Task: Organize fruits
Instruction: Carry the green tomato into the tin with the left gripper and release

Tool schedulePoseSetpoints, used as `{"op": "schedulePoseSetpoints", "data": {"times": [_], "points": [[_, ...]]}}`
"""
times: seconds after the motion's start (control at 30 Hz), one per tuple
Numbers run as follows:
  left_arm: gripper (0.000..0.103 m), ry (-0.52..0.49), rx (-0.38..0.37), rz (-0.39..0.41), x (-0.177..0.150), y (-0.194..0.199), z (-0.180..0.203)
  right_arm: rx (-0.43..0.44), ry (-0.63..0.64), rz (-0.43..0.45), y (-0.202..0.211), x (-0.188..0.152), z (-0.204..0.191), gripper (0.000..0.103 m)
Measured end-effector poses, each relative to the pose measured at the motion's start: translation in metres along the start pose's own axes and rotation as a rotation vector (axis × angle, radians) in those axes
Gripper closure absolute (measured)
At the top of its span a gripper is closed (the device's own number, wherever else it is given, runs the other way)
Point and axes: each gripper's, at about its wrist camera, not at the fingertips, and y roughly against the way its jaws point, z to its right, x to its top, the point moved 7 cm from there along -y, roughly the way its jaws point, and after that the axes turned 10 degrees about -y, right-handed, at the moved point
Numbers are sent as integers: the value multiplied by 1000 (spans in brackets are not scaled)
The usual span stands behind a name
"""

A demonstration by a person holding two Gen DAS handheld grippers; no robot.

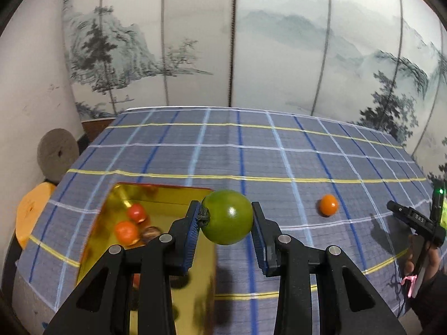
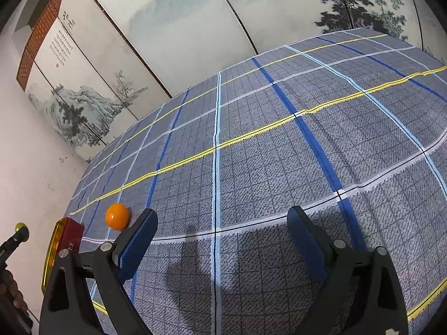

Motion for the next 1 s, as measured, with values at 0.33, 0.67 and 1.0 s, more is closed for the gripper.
{"op": "schedulePoseSetpoints", "data": {"times": [0.33, 0.67, 1.0], "points": [[67, 88, 79, -26, -20, 7, -60, 0, 0, 0, 0, 0, 0, 10], [67, 94, 111, -49, -31, 3, -77, 0, -1, 0, 0, 0, 0, 10], [67, 120, 131, -87, -48, -4, -94, 0, -1, 1, 0, 0, -1, 10]]}}
